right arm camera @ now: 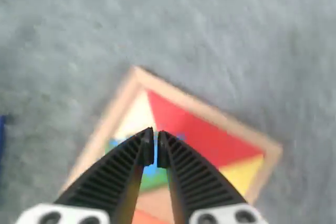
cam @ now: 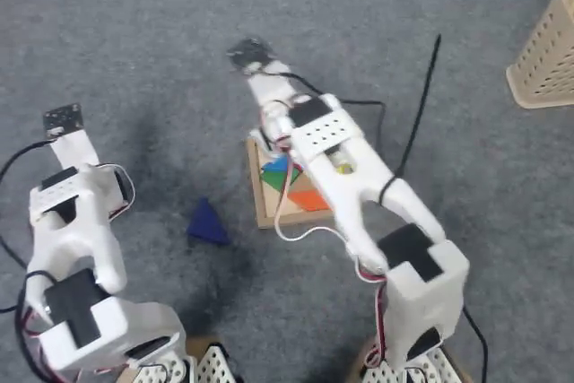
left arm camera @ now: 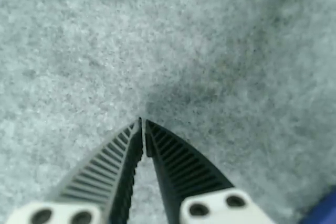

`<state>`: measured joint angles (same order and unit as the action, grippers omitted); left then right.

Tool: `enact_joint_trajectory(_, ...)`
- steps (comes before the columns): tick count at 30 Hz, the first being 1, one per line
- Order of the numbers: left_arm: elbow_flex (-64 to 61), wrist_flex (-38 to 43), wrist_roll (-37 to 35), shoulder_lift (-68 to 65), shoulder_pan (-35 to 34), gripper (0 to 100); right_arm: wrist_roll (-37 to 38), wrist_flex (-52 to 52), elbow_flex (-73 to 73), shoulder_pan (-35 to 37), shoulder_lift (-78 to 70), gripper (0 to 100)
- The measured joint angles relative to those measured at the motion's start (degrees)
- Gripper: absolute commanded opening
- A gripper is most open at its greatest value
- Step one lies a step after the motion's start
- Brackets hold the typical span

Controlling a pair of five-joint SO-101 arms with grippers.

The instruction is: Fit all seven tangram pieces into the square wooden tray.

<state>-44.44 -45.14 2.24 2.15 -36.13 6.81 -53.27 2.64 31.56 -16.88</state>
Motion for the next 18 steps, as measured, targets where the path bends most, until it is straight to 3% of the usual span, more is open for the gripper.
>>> enact_joint_trajectory(6,0.0,0.0,0.0,0.0,0.0,1,-1.14,2.29,8.35,-3.08,0.26,0.6)
enact_joint_trajectory(18,0.0,0.0,0.0,0.0,0.0,1,-1.32,5.98,6.07,-2.46,-3.25,0.6)
